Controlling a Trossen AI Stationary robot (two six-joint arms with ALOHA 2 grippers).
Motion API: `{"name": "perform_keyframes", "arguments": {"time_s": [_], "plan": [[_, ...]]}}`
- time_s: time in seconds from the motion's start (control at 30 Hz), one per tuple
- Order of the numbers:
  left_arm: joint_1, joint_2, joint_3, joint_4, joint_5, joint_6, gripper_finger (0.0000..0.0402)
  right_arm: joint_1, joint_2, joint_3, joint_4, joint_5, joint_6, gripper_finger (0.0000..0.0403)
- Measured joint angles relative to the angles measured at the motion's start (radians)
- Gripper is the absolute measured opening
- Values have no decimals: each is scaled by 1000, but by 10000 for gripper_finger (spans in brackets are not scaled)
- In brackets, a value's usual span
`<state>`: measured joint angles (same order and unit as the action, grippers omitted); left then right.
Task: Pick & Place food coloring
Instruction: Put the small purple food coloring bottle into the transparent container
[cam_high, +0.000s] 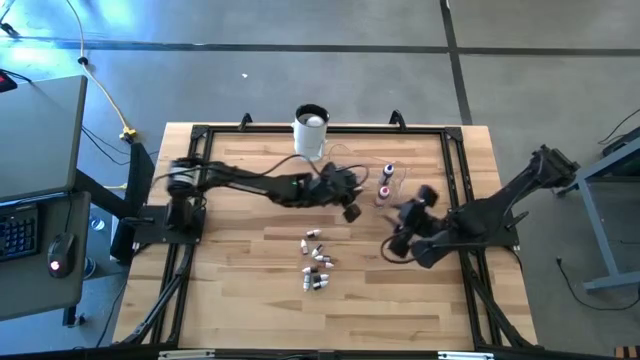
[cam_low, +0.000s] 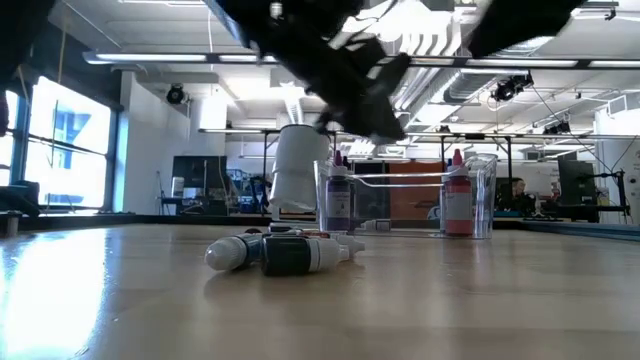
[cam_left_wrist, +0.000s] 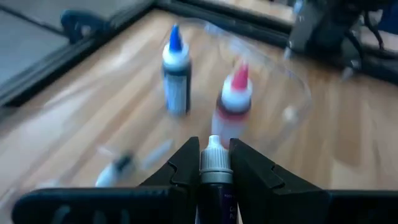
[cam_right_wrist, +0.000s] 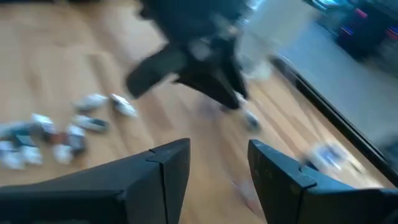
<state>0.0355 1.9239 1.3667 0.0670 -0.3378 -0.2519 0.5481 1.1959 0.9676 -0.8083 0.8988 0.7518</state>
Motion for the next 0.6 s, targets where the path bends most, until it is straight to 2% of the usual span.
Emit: {"name": "perform_keyframes", "arguments": {"time_s": [0.13,0.2,0.4,0.6], "plan": [[11,88,115,2,-101,39,69,40,-35,0,-245,33,275,155],[21,123,164,13,-133,46,69,56,-38,0,-303,36,345,155],[49,188,198,-31,-88,38,76,86,-37,0,-285,37,345,155],[71,221,198,-49,-88,10,120,91,-37,0,-255,47,319,155]]}}
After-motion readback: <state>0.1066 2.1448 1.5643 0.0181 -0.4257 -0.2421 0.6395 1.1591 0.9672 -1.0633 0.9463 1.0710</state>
